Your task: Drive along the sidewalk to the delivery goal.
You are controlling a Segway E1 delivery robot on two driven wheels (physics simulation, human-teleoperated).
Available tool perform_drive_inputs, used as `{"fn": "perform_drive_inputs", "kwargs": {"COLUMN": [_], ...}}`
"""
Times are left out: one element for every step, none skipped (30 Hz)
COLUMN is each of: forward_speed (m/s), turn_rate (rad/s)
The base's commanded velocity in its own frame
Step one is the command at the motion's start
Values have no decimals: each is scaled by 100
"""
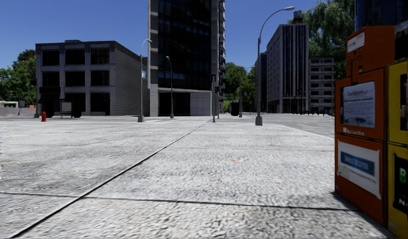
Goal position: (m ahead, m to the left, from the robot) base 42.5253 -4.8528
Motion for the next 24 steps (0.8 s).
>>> {"fn": "perform_drive_inputs", "kwargs": {"forward_speed": [200, 200, 200, 200, 200, 200, 200, 200, 200, 200, 200, 200, 200, 200, 200, 200, 200, 200, 200, 200, 200, 200, 200, 200], "turn_rate": [53, 53, 53, 53, 53, 53, 51, 40, 29, 26, 24, 24, 20, 11, 9, 9, 8, 7, 4, 4, 4, 4, 4, 4]}}
